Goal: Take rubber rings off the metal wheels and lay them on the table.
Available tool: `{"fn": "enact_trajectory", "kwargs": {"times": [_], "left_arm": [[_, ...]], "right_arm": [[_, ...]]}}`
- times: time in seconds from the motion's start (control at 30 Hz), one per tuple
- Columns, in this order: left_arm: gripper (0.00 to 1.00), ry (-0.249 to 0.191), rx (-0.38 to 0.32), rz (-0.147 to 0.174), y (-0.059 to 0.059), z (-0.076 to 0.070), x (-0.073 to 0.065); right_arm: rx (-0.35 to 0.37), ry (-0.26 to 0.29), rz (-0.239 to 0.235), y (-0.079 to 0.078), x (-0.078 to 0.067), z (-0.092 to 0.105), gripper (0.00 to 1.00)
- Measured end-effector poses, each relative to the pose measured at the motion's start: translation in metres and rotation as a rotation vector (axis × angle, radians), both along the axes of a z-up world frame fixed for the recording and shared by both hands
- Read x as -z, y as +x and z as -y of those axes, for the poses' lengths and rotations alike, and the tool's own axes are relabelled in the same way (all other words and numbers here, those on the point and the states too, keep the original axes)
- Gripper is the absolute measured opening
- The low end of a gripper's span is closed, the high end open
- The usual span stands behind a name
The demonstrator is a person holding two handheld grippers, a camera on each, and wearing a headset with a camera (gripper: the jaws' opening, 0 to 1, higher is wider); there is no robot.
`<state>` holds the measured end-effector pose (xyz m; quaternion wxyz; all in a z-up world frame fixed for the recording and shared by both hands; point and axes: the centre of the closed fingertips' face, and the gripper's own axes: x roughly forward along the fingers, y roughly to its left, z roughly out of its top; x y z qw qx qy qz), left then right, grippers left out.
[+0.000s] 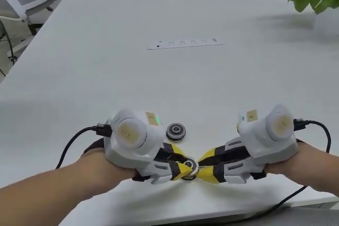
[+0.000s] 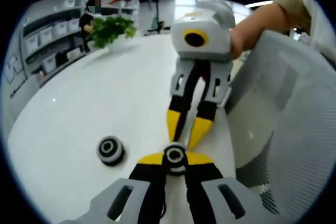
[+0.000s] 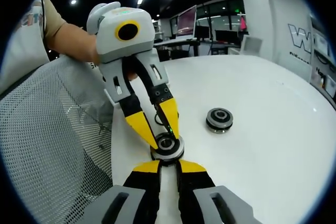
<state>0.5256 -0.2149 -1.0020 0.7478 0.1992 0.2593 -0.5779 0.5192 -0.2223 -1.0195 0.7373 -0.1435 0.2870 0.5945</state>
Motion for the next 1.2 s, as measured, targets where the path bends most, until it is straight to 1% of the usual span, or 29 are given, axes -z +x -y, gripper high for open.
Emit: {"fn": "enact_trajectory", "kwargs": {"times": [0.03, 0.17, 0.23, 0.3, 0.33, 0.4, 0.47, 0.5, 0.53, 0.57, 0.6, 0.83, 1.13, 1.17, 1.2], "left_arm": [[0.13, -0.002, -0.003, -0.001, 0.0, 0.0, 0.0], [0.13, 0.0, -0.005, 0.002, 0.0, 0.0, 0.0], [0.13, 0.001, -0.005, 0.003, 0.0, 0.0, 0.0], [0.13, 0.001, -0.006, 0.003, 0.0, 0.0, 0.0], [0.13, 0.0, -0.008, 0.003, 0.0, 0.001, 0.0], [0.13, 0.002, -0.01, 0.006, 0.001, 0.0, 0.0], [0.13, 0.004, -0.007, 0.009, 0.001, 0.001, 0.0], [0.13, 0.005, -0.005, 0.011, 0.001, 0.001, 0.0], [0.13, 0.005, -0.003, 0.012, 0.001, 0.0, 0.0], [0.13, 0.004, -0.003, 0.011, 0.001, 0.001, 0.0], [0.13, 0.003, -0.004, 0.01, 0.001, 0.001, 0.0], [0.13, 0.005, 0.0, 0.019, 0.001, 0.003, 0.0], [0.13, 0.008, -0.001, 0.023, 0.001, 0.003, 0.001], [0.13, 0.008, -0.001, 0.023, 0.001, 0.003, 0.001], [0.13, 0.008, -0.001, 0.023, 0.001, 0.003, 0.001]], "right_arm": [[0.026, 0.007, -0.019, 0.001, 0.0, 0.0, 0.01], [0.026, 0.007, -0.032, 0.001, 0.0, -0.001, 0.01], [0.041, 0.004, -0.052, 0.001, 0.001, 0.0, 0.01], [0.068, 0.009, -0.088, 0.002, 0.001, 0.0, 0.01], [0.086, 0.02, -0.115, 0.002, 0.001, 0.0, 0.01], [0.102, 0.03, -0.143, 0.002, 0.002, 0.001, 0.0], [0.108, 0.032, -0.148, 0.003, 0.002, 0.001, 0.0], [0.121, 0.038, -0.161, 0.003, 0.002, 0.001, 0.0], [0.139, 0.047, -0.181, 0.003, 0.002, 0.001, 0.0], [0.166, 0.058, -0.212, 0.003, 0.002, 0.002, 0.0], [0.176, 0.07, -0.227, 0.004, 0.002, 0.002, 0.0], [0.236, 0.1, -0.276, 0.008, 0.001, 0.007, 0.0], [0.269, 0.123, -0.302, 0.01, -0.001, 0.009, 0.0], [0.282, 0.133, -0.302, 0.012, -0.003, 0.009, 0.0], [0.291, 0.154, -0.317, 0.013, -0.006, 0.009, 0.0]]}}
